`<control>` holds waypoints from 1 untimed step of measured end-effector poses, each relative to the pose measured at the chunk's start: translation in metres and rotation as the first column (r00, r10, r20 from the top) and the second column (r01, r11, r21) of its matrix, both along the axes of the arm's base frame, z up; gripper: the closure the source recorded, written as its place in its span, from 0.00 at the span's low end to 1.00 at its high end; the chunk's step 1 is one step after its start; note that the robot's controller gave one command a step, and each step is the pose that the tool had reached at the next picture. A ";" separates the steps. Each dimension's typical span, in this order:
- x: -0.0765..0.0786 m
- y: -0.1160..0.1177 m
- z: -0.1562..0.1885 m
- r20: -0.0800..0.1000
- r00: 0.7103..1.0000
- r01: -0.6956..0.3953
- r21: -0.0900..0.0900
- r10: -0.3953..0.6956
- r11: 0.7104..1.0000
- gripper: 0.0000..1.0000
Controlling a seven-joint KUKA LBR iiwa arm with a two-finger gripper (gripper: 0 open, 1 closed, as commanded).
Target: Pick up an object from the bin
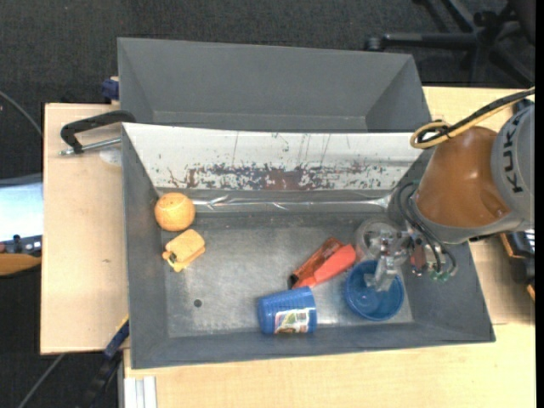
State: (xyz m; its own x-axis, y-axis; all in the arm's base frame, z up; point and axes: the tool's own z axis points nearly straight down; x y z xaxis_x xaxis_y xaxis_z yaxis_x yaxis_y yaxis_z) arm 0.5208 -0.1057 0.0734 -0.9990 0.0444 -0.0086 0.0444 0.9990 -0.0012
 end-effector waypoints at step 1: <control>0.001 0.010 0.037 -0.009 1.000 0.008 0.002 -0.008 1.000 1.00</control>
Offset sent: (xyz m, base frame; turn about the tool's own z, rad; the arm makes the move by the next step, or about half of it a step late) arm 0.0070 0.0185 0.0066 0.0096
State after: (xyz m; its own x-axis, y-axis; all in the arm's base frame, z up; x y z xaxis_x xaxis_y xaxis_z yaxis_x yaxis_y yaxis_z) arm 0.5213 -0.0959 0.1101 -0.9987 0.0519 0.0002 0.0519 0.9987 0.0001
